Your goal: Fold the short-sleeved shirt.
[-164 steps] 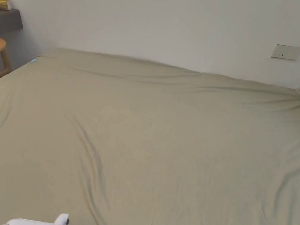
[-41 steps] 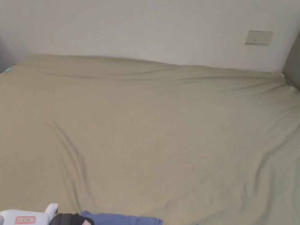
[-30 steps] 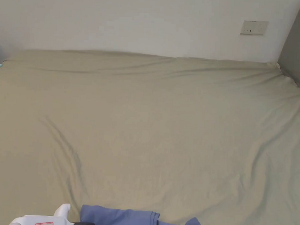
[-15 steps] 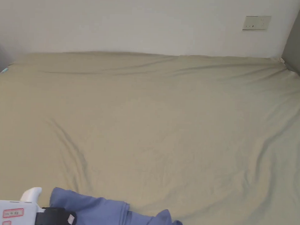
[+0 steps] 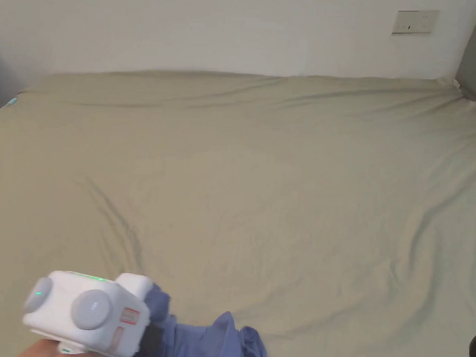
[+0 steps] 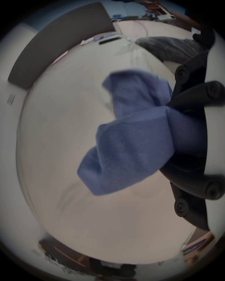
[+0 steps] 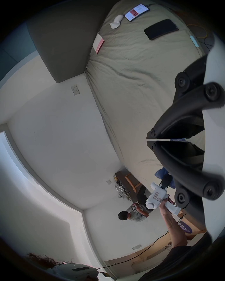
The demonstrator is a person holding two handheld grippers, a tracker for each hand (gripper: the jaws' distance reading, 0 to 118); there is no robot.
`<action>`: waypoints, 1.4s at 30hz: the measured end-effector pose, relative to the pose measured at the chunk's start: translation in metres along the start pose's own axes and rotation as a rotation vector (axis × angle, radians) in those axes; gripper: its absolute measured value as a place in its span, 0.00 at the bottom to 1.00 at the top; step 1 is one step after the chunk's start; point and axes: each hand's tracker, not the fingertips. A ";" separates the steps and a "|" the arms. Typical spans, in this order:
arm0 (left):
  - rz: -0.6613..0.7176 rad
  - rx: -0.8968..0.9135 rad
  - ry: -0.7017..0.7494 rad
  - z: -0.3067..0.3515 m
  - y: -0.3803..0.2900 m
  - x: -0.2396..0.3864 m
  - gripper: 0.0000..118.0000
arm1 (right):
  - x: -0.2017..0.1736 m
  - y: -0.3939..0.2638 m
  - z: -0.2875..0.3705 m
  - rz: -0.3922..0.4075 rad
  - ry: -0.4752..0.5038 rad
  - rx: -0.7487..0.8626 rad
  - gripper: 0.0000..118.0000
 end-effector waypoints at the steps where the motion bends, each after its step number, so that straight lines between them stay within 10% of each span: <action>1: -0.011 -0.008 -0.045 -0.004 0.003 0.014 0.15 | 0.000 0.000 0.002 0.007 -0.004 0.001 0.03; 10: 0.041 -0.027 -0.149 -0.082 0.008 0.064 0.21 | 0.012 -0.002 0.019 -0.019 -0.046 0.011 0.03; 14: 0.241 0.013 -0.541 -0.064 0.002 0.032 0.97 | 0.017 -0.004 0.022 -0.031 -0.046 0.017 0.03; 15: 0.286 0.006 -0.565 -0.058 -0.002 0.030 1.00 | 0.018 -0.004 0.021 -0.036 -0.046 0.017 0.03; 25: 0.268 0.683 0.115 0.047 -0.033 0.034 0.83 | 0.010 -0.004 0.011 -0.015 -0.027 0.014 0.03; 29: 0.009 0.509 0.096 -0.007 -0.042 0.087 0.46 | 0.011 -0.009 0.005 -0.038 -0.025 0.006 0.03; 42: -0.166 0.469 0.048 -0.102 -0.054 0.140 0.46 | 0.021 -0.012 0.017 -0.072 -0.061 0.022 0.03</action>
